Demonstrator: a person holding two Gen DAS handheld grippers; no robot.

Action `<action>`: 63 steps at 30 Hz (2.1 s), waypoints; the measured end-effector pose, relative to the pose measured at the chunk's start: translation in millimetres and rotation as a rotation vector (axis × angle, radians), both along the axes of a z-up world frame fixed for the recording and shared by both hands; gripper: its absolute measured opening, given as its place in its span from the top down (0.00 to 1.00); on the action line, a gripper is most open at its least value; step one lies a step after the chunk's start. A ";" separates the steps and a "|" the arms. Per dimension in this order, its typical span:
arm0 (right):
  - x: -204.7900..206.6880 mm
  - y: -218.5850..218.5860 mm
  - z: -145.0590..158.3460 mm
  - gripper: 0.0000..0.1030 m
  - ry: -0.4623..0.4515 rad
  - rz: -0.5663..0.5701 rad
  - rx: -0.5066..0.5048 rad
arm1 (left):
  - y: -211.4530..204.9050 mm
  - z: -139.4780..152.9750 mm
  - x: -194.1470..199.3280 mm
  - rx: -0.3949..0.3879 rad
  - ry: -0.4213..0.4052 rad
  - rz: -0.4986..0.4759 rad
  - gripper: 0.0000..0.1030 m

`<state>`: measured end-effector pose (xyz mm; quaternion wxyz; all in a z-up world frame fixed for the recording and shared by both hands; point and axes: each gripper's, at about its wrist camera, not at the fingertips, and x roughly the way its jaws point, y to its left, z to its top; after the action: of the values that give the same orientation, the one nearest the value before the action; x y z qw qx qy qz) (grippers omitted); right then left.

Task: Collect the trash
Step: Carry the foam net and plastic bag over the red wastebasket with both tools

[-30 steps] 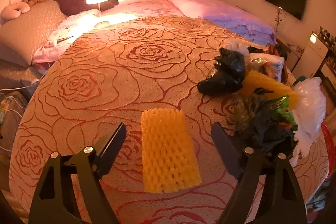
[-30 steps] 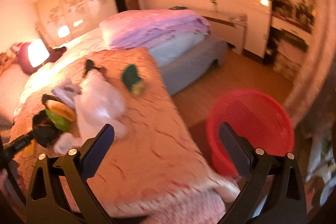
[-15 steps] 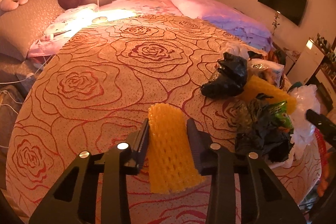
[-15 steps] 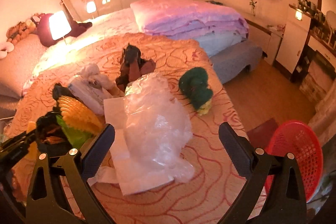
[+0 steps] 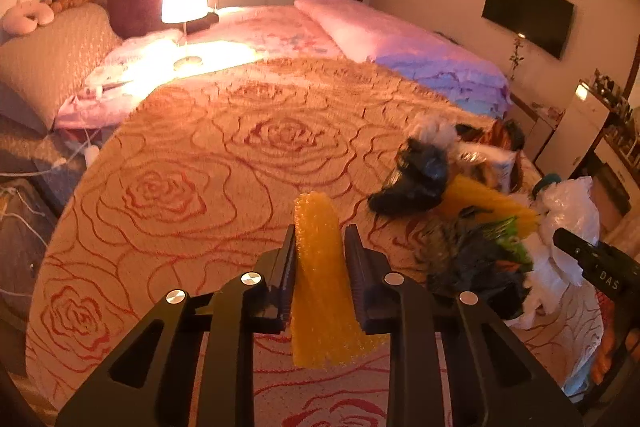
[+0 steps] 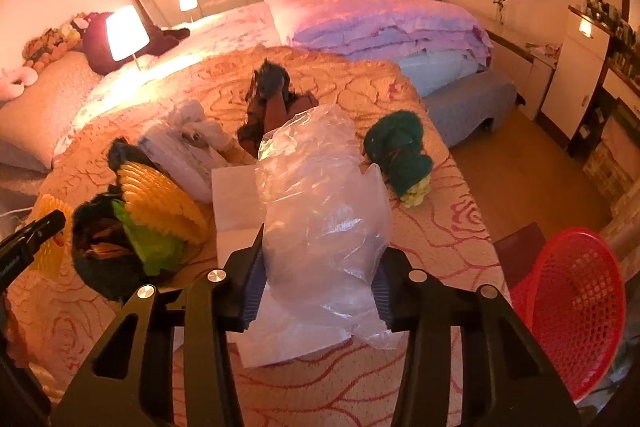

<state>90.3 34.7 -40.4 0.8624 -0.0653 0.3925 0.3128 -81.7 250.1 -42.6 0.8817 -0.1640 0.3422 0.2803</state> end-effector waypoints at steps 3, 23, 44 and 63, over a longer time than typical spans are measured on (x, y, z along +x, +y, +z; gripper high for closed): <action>-7.0 -10.3 12.5 0.58 -0.008 -0.012 0.041 | -2.7 11.3 -3.0 0.003 -0.037 -0.015 0.78; -22.4 -89.4 48.2 0.58 -0.070 -0.164 0.107 | -60.9 54.6 19.0 -0.008 -0.177 -0.243 0.78; -4.7 -211.0 32.2 0.58 -0.056 -0.464 0.025 | -197.9 55.6 119.3 -0.004 -0.134 -0.659 0.78; 27.0 -270.0 -30.9 0.57 0.107 -0.597 0.078 | -309.1 -15.0 201.6 -0.108 0.031 -0.948 0.78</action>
<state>117.3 -235.4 -71.3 0.8962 0.1026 0.4269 0.0635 119.9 -59.1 -57.6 0.8975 -0.0312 0.4063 -0.1686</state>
